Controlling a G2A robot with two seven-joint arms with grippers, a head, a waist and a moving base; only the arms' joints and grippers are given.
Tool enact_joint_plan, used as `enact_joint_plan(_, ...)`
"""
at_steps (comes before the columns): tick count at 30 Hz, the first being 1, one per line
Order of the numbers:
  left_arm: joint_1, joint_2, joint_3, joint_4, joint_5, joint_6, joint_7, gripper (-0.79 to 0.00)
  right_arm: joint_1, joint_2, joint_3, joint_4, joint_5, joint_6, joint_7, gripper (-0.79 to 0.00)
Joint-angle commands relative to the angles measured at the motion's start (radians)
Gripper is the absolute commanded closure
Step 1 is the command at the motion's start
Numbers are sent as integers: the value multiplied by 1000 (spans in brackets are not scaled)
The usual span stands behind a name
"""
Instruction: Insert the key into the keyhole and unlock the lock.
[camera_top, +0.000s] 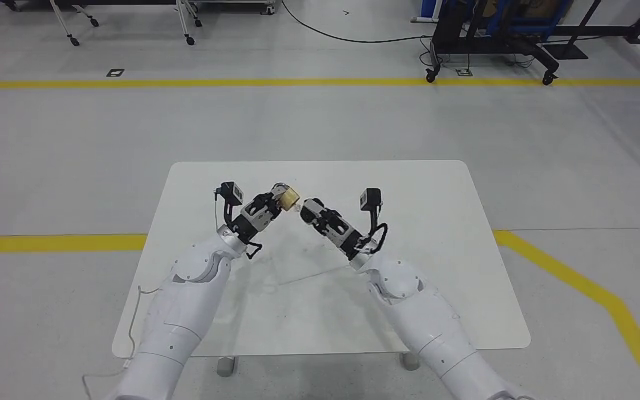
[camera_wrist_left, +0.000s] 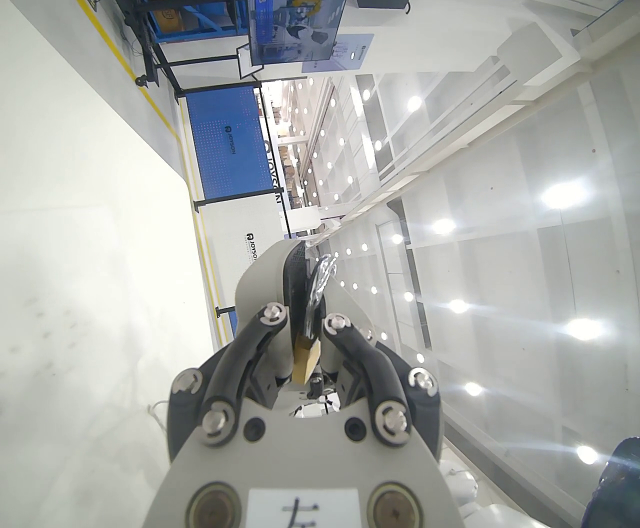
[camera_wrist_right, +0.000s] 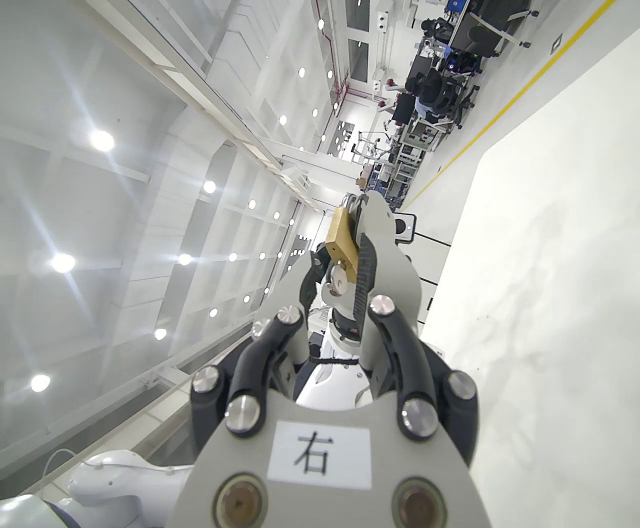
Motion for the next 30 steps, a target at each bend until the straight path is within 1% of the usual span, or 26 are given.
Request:
enact_joint_plan(1, -1, 0, 0, 1, 0, -2, -1, 0, 0, 0, -1, 3, 20, 18, 19, -52)
enact_joint_plan(2, -1, 0, 0, 2, 0, -2, -1, 0, 0, -1, -2, 4, 33, 27, 30, -52)
enact_joint_plan(6, -1, 0, 4, 1, 7, -2, -4, 0, 1, -1, -3, 4, 47, 31, 49, -92)
enact_joint_plan(10, -1, 0, 5, 1, 12, -3, -4, 0, -3, 0, -2, -4, 49, 16, 55, -154)
enact_joint_plan(15, -1, 0, 6, -1, 20, -7, -2, 0, -3, 0, -4, -7, 37, 23, 52, -188)
enact_joint_plan(16, -1, 0, 7, -2, 24, -8, -2, 0, -3, -1, -6, -7, 35, 26, 51, -182)
enact_joint_plan(21, 0, 0, 7, -5, 32, -12, 4, 0, 0, -3, -15, -5, 36, 37, 52, -200)
enact_joint_plan(23, 1, 1, 7, -6, 36, -14, 4, 0, 1, -4, -17, -2, 39, 42, 52, -188)
enact_joint_plan(24, 1, 1, 8, -7, 38, -15, 4, 0, 3, -4, -18, 0, 39, 44, 51, -157)
enact_joint_plan(25, 2, 1, 8, -8, 42, -17, 4, 0, 3, -5, -18, 0, 42, 46, 50, -105)
enact_joint_plan(26, 3, 1, 8, -8, 46, -20, 6, 0, 3, -6, -19, 1, 50, 48, 51, 0)
enact_joint_plan(30, 5, 2, 8, -13, 60, -29, 9, 0, -1, -10, -20, 8, 121, 87, 66, 0)
